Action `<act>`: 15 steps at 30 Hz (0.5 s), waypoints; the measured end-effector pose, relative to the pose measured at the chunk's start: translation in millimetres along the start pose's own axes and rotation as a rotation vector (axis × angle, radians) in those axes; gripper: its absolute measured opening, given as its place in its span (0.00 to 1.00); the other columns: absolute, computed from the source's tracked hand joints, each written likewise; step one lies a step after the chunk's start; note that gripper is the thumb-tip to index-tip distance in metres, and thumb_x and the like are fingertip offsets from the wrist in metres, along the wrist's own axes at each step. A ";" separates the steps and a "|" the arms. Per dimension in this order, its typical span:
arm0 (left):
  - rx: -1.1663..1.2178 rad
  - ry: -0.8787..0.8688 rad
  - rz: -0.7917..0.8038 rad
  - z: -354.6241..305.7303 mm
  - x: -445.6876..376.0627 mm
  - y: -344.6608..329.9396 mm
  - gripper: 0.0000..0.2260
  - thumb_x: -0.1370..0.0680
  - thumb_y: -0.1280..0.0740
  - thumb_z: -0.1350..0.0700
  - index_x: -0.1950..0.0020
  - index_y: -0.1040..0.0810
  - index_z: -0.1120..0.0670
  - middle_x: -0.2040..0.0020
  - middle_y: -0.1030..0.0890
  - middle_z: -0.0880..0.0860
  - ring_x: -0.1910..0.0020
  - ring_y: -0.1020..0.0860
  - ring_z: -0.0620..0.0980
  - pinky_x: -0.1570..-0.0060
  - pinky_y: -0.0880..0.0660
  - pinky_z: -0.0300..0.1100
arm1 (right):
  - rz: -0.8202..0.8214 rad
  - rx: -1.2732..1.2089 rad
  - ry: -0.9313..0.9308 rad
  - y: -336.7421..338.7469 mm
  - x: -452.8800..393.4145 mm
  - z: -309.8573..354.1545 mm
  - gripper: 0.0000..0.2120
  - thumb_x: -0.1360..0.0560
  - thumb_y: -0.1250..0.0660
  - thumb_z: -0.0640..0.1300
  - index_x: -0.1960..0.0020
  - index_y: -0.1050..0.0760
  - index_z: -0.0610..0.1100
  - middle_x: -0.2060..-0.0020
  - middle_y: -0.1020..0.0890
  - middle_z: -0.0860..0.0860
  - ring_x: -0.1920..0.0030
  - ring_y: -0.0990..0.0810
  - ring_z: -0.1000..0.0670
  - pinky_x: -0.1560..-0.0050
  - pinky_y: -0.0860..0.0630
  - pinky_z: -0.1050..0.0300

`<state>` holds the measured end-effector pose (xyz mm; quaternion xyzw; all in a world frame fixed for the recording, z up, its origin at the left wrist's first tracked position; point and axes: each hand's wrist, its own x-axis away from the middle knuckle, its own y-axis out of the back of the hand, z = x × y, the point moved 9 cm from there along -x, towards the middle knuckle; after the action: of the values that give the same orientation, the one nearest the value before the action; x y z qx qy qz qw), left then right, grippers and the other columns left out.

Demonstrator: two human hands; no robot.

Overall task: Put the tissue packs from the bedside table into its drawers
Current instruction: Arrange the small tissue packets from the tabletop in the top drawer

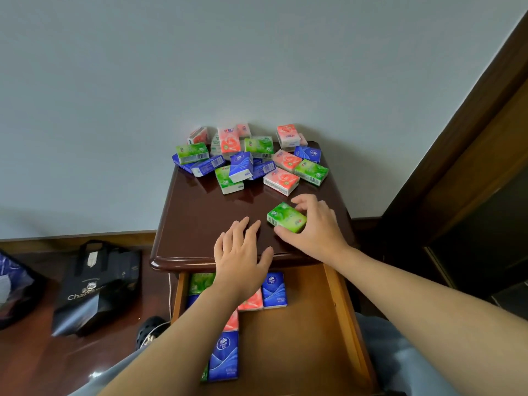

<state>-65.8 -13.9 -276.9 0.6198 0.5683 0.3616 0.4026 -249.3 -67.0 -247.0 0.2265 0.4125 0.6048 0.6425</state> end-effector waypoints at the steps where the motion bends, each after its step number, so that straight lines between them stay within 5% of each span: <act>1: 0.061 0.021 -0.056 0.7 0.6 10.8 0.28 0.17 0.40 0.41 0.18 0.42 0.47 0.20 0.42 0.49 0.20 0.44 0.53 0.22 0.48 0.52 | 0.030 0.001 0.004 -4.9 -3.0 5.0 0.34 0.34 0.29 0.73 0.35 0.29 0.57 0.46 0.23 0.61 0.44 0.25 0.54 0.44 0.32 0.52; 4: 0.152 0.051 -0.245 3.1 -3.1 48.6 0.23 0.21 0.33 0.54 0.26 0.32 0.51 0.30 0.33 0.52 0.33 0.31 0.55 0.35 0.32 0.52 | 0.044 0.146 0.011 -11.0 -10.2 12.3 0.32 0.34 0.32 0.75 0.37 0.25 0.59 0.47 0.22 0.59 0.44 0.25 0.52 0.43 0.29 0.48; 7: 0.094 0.022 -0.327 -0.5 -26.1 76.8 0.24 0.24 0.31 0.59 0.29 0.29 0.55 0.32 0.31 0.56 0.37 0.29 0.58 0.42 0.28 0.53 | -0.028 0.265 0.053 -12.4 -5.9 14.4 0.30 0.31 0.36 0.74 0.36 0.26 0.58 0.47 0.24 0.57 0.46 0.24 0.50 0.45 0.27 0.47; 15: -0.157 0.022 -0.299 -7.3 -110.2 82.0 0.34 0.22 0.30 0.49 0.20 0.40 0.54 0.24 0.36 0.58 0.28 0.33 0.59 0.32 0.30 0.52 | -0.132 0.359 0.096 -17.0 -2.4 13.6 0.26 0.30 0.37 0.72 0.39 0.27 0.56 0.50 0.27 0.56 0.51 0.25 0.52 0.49 0.25 0.48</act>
<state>-48.7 -125.4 -198.2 0.4908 0.6286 0.3479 0.4928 -228.2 -69.3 -252.2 0.2808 0.5577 0.4884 0.6096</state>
